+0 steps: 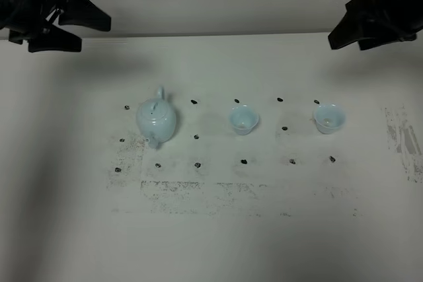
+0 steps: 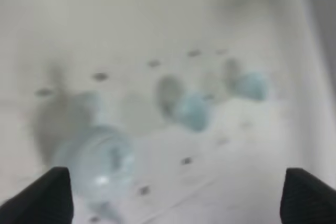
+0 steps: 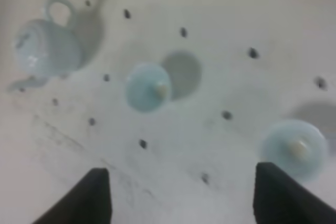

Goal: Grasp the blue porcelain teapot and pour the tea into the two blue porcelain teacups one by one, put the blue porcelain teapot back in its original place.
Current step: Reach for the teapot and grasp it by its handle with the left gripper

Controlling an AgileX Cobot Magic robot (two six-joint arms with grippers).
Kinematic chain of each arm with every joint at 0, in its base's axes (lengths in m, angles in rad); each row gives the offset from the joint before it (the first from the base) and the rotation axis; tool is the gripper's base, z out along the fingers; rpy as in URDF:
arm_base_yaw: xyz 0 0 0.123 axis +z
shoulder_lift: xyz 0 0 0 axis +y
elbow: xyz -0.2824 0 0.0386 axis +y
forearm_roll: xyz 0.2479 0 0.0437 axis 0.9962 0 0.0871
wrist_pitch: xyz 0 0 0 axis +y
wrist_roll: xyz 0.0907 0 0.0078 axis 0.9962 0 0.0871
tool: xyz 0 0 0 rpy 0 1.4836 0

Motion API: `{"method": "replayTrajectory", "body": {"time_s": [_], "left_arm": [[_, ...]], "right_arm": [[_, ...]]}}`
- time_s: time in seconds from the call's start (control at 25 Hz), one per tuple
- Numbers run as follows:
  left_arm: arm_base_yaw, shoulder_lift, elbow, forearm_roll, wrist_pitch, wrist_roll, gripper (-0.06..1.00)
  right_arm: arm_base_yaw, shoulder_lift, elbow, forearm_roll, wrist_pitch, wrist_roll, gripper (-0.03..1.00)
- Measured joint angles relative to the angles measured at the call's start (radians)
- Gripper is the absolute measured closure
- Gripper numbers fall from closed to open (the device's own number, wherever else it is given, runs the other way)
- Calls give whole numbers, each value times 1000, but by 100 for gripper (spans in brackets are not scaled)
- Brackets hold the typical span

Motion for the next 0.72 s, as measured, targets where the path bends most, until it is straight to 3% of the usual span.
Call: {"method": "replayTrajectory", "body": {"time_s": [0.16, 0.52, 0.72], "left_arm": [[1, -1, 0, 22, -27, -4, 19], [1, -2, 0, 22, -73, 2, 19], [1, -2, 0, 22, -81, 8, 19]], "right_arm": [[0, -179, 115, -204, -32, 137, 37], [0, -629, 660, -648, -395, 482, 37], [0, -816, 881, -697, -371, 535, 37]]}}
